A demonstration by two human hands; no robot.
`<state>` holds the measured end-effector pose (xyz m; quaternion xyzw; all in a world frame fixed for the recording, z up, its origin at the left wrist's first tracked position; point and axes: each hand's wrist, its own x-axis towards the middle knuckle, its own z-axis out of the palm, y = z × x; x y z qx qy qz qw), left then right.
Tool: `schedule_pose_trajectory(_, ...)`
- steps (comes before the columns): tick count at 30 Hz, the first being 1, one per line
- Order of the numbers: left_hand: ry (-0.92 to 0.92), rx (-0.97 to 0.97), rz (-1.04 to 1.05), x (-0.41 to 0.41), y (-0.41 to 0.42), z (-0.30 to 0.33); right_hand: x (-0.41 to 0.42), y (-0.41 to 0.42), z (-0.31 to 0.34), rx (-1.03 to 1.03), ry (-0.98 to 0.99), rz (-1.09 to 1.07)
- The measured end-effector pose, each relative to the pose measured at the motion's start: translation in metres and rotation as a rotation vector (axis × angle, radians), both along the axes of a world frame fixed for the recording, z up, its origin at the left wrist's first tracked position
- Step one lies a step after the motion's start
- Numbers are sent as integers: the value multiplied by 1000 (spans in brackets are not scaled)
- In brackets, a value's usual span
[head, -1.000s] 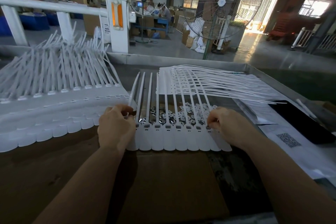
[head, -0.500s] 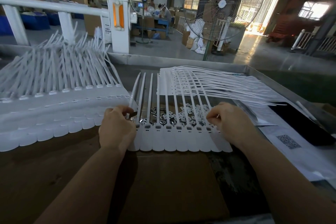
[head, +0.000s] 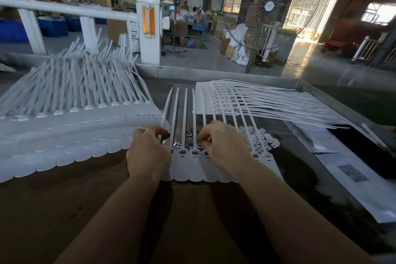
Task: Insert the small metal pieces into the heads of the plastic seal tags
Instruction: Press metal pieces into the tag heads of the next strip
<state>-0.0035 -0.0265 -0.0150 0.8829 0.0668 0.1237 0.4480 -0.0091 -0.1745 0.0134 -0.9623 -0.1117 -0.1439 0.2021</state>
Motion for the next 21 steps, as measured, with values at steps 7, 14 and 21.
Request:
schedule_pose_trajectory(7,13,-5,21,0,-2,2,13,30,-6,-1,0,1)
schedule_pose_trajectory(14,19,13,34,1,-1,1,28,46,-15,-22,83,-124)
schedule_pose_trajectory(21,14,20,38,1,0,0,29,48,-15,-61,82,-117)
